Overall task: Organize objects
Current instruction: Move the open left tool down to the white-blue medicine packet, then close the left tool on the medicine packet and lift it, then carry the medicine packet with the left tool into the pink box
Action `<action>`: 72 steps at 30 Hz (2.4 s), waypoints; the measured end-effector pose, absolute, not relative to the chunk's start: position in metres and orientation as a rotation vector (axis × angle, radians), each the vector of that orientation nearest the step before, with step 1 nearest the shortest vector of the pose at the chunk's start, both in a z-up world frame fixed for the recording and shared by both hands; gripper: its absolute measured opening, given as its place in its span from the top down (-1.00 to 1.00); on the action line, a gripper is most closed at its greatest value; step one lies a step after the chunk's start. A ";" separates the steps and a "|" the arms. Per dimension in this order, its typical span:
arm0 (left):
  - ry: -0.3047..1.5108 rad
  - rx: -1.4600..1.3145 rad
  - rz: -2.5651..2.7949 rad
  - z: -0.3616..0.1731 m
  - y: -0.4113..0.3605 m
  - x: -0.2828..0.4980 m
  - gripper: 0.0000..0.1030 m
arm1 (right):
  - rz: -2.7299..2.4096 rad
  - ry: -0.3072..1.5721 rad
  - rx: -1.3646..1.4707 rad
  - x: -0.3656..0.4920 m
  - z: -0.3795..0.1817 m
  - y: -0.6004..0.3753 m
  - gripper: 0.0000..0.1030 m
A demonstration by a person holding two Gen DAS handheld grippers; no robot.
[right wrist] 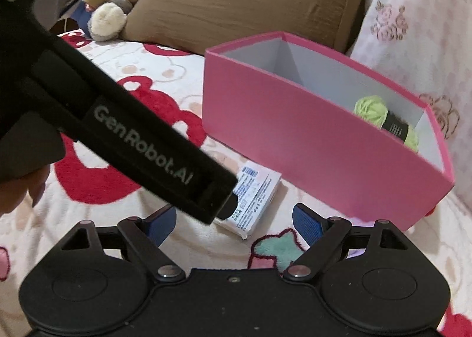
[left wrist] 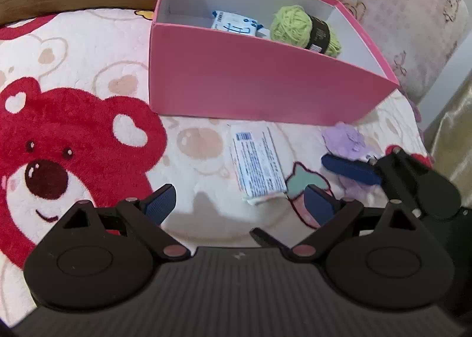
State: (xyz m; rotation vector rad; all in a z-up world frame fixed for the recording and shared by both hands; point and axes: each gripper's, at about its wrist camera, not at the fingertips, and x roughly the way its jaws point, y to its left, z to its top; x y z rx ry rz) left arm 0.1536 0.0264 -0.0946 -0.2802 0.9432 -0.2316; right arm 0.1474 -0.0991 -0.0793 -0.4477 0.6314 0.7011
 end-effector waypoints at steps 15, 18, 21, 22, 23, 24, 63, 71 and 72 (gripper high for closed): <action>0.923 -0.349 -0.241 -0.122 0.029 0.173 -0.56 | 0.693 0.742 -0.288 0.180 -0.110 -0.105 -0.51; 0.923 -0.375 -0.265 -0.124 0.031 0.175 -0.33 | 0.683 0.742 -0.276 0.184 -0.113 -0.105 -0.32; 0.920 -0.398 -0.300 -0.127 0.030 0.178 0.02 | 0.677 0.735 -0.271 0.181 -0.113 -0.103 -0.03; 0.924 -0.407 -0.312 -0.129 0.029 0.179 0.14 | 0.675 0.734 -0.263 0.180 -0.113 -0.103 -0.03; 0.931 -0.418 -0.326 -0.131 0.028 0.180 0.33 | 0.666 0.732 -0.261 0.179 -0.112 -0.101 -0.02; 0.940 -0.429 -0.337 -0.133 0.026 0.180 0.37 | 0.658 0.733 -0.266 0.178 -0.112 -0.100 -0.02; 0.885 -0.439 -0.404 -0.008 0.014 0.115 0.37 | 0.682 0.684 -0.338 0.130 0.006 -0.149 0.06; 0.837 -0.462 -0.390 0.040 0.015 0.110 0.37 | 0.695 0.693 -0.313 0.140 0.054 -0.150 0.06; 0.843 -0.467 -0.389 0.046 0.015 0.112 0.37 | 0.697 0.702 -0.307 0.141 0.060 -0.150 0.06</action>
